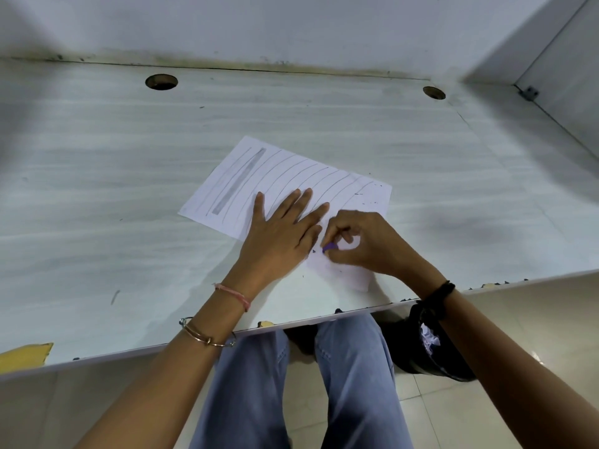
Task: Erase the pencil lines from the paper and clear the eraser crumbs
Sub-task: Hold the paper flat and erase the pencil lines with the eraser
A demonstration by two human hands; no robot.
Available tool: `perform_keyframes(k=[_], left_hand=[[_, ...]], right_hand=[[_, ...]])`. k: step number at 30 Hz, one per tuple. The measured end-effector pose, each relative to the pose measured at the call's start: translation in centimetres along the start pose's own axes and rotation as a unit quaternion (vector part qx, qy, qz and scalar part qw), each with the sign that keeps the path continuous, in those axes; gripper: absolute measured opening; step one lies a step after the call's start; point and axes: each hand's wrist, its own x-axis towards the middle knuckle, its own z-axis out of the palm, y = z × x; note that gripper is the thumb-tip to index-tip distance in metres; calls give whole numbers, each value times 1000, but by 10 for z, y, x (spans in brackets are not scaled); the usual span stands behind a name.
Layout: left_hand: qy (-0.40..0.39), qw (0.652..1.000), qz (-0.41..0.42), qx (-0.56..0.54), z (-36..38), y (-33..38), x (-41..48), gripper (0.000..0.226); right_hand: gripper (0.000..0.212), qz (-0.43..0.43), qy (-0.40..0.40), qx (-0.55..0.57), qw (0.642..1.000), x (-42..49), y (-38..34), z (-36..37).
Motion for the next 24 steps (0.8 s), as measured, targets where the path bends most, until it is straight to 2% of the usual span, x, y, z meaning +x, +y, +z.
perform_keyframes(k=[2, 4, 6, 10, 11, 14, 15, 18, 20, 22, 24], left_hand=[[-7, 1000, -1, 3, -1, 0, 0, 52], [-18, 1000, 4, 10, -3, -1, 0, 59], [-25, 1000, 8, 16, -3, -1, 0, 63], [-28, 999, 7, 25, -2, -2, 1, 58], [-29, 999, 7, 24, -3, -1, 1, 58], [-32, 999, 8, 15, -6, 0, 0, 63], [-31, 999, 8, 16, -6, 1, 0, 64], [-30, 999, 3, 16, -4, 0, 1, 60], [-28, 999, 3, 20, -3, 0, 2, 61], [-26, 1000, 7, 14, -3, 0, 2, 61], [-28, 1000, 6, 13, -3, -1, 2, 62]], right_hand=[[12, 0, 37, -6, 999, 1, -1, 2], [12, -33, -20, 6, 999, -6, 0, 1], [14, -31, -64, 16, 997, -10, 1, -4], [13, -1, 37, -8, 999, -1, 1, -1], [12, -11, 26, -4, 1000, -2, 1, -1], [13, -31, -79, 20, 996, -11, 3, -6], [13, -24, -81, 20, 996, -11, 4, -8], [17, -14, -5, 14, 1000, -9, 4, -5], [17, -29, -25, 23, 999, -10, 2, -4], [14, -36, -87, 33, 995, -13, 2, -7], [14, -31, -76, 22, 996, -11, 4, -8]])
